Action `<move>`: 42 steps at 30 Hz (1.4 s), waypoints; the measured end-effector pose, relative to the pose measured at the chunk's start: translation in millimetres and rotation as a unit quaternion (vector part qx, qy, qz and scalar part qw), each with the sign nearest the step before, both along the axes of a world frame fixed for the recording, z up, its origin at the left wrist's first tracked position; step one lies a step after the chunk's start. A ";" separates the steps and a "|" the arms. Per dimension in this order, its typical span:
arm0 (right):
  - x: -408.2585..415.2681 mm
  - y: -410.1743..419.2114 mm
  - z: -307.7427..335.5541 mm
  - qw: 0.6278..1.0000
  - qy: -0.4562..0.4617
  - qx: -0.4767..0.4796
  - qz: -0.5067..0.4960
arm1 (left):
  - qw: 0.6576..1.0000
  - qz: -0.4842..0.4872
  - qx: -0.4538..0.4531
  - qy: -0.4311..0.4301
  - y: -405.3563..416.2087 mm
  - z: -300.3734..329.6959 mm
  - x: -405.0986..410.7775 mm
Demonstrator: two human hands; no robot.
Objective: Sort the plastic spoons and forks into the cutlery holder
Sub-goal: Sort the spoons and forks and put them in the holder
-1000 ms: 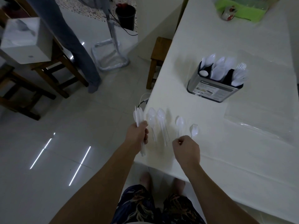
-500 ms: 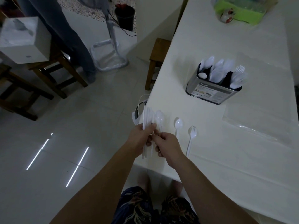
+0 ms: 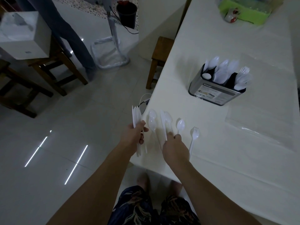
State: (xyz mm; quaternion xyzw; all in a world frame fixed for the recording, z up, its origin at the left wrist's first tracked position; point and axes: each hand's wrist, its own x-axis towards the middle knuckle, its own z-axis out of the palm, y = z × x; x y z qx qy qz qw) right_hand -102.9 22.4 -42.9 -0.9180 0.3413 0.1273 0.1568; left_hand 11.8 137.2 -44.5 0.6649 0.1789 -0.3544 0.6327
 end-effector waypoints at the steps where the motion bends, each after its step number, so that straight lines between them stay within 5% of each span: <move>1: 1.3 0.1 0.6 1.000 -0.007 0.000 -0.004 | 1.000 -0.001 -0.003 0.000 -0.4 -0.3 -0.2; 11: 12.4 -0.5 0.9 0.997 0.036 0.015 -0.061 | 1.000 -0.005 0.006 -0.003 10.9 -2.6 4.9; 16: 9.9 12.4 5.0 0.975 -0.048 0.161 -0.148 | 1.000 -0.012 0.023 -0.015 8.7 -1.4 1.3; 22: 15.1 40.5 11.1 0.958 -0.105 0.243 -0.105 | 0.998 -0.040 0.044 -0.004 -1.6 -1.6 -3.0; 37: 10.7 -2.1 47.9 0.967 -0.101 0.234 -0.023 | 0.984 -0.167 -0.004 -0.058 -42.9 12.5 -13.2; 42: 4.9 -53.1 62.2 0.952 -0.193 0.176 -0.159 | 0.962 -0.264 -0.054 -0.052 -73.7 30.6 -17.5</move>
